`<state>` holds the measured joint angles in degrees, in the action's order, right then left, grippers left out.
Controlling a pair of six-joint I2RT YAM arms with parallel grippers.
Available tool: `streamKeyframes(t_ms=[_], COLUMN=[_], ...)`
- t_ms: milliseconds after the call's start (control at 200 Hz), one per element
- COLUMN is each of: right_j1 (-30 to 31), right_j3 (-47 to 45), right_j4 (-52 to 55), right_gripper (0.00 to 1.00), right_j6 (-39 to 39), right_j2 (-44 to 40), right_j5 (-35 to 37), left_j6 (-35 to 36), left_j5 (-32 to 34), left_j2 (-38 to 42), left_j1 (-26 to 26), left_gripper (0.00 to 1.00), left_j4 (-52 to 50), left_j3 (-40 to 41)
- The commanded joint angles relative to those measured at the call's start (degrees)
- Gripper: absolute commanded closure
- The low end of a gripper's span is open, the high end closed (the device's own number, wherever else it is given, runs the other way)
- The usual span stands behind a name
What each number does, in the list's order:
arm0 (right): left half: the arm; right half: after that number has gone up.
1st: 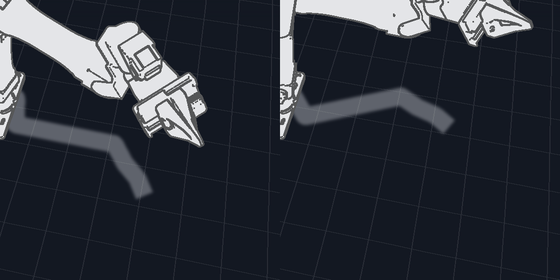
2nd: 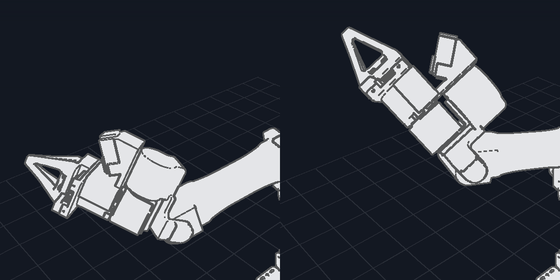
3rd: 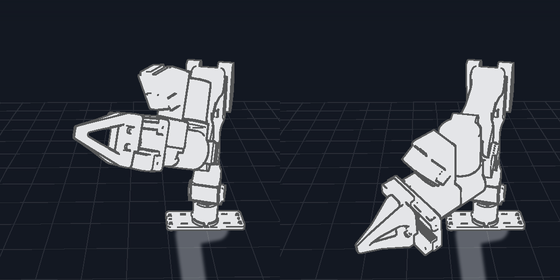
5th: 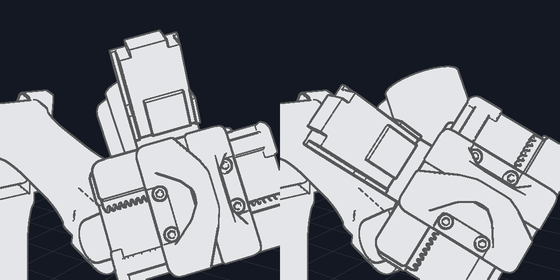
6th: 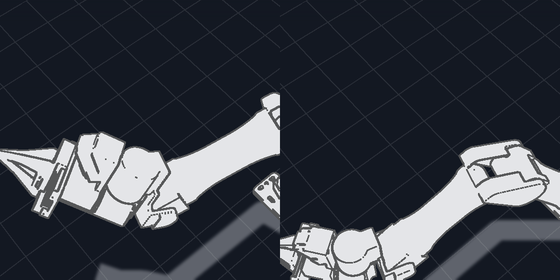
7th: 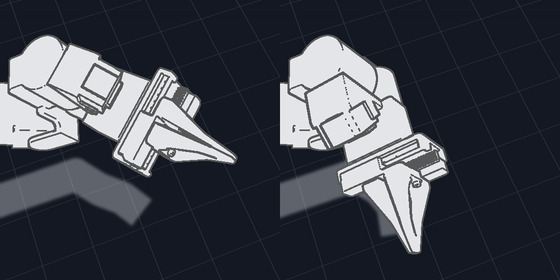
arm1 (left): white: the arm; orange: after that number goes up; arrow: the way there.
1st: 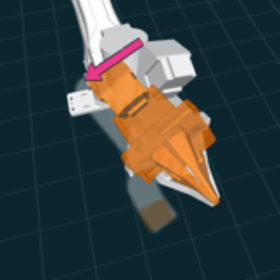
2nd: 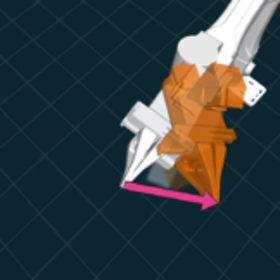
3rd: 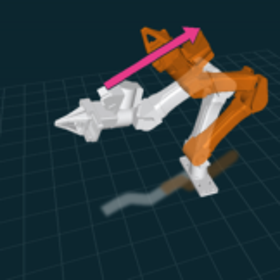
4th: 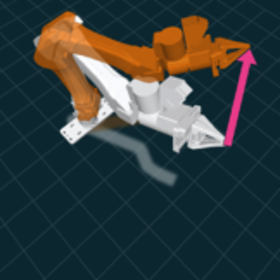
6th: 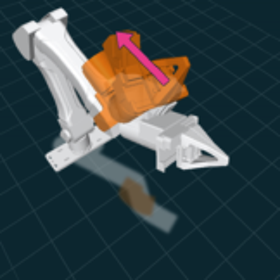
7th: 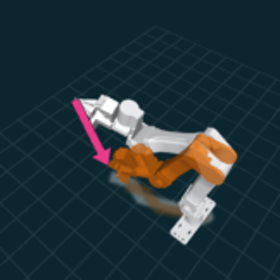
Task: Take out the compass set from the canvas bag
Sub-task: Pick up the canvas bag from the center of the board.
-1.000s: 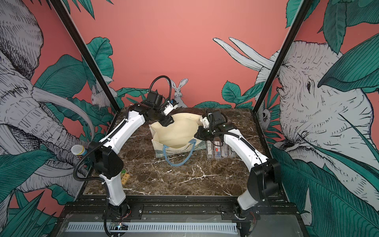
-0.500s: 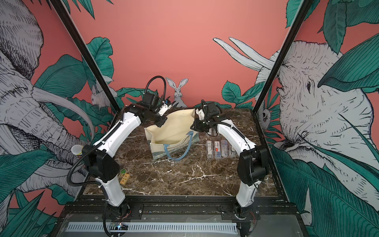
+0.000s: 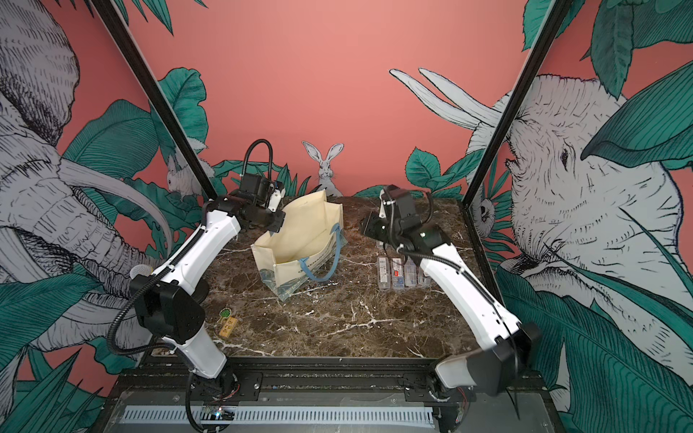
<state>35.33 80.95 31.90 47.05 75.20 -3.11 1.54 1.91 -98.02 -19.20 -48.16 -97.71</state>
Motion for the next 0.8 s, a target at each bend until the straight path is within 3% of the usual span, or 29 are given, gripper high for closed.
streamKeyframes(t_ms=[0,145,425,795], right_j1=[6.12,10.38,11.78,13.31], right_j3=[-4.39,-2.40,0.88,2.23], right_j4=[-3.82,-5.38,-8.26,-8.10], right_gripper=[0.58,0.57,0.46,0.44], right_j6=[10.91,12.06,11.88,10.65], right_j2=[-0.31,4.88,16.00,13.80], right_j5=[11.88,12.53,10.03,14.46], left_j6=[-2.50,-3.06,-2.94,-3.03], left_j5=[-1.40,-2.23,-2.02,-2.39], left_j2=[2.55,2.52,3.88,4.73], left_j1=[-0.15,-0.18,-0.28,-0.15], left_gripper=[1.00,1.00,1.00,1.00], left_j4=[2.37,2.85,3.62,4.26], left_j3=[1.41,2.19,4.80,6.33])
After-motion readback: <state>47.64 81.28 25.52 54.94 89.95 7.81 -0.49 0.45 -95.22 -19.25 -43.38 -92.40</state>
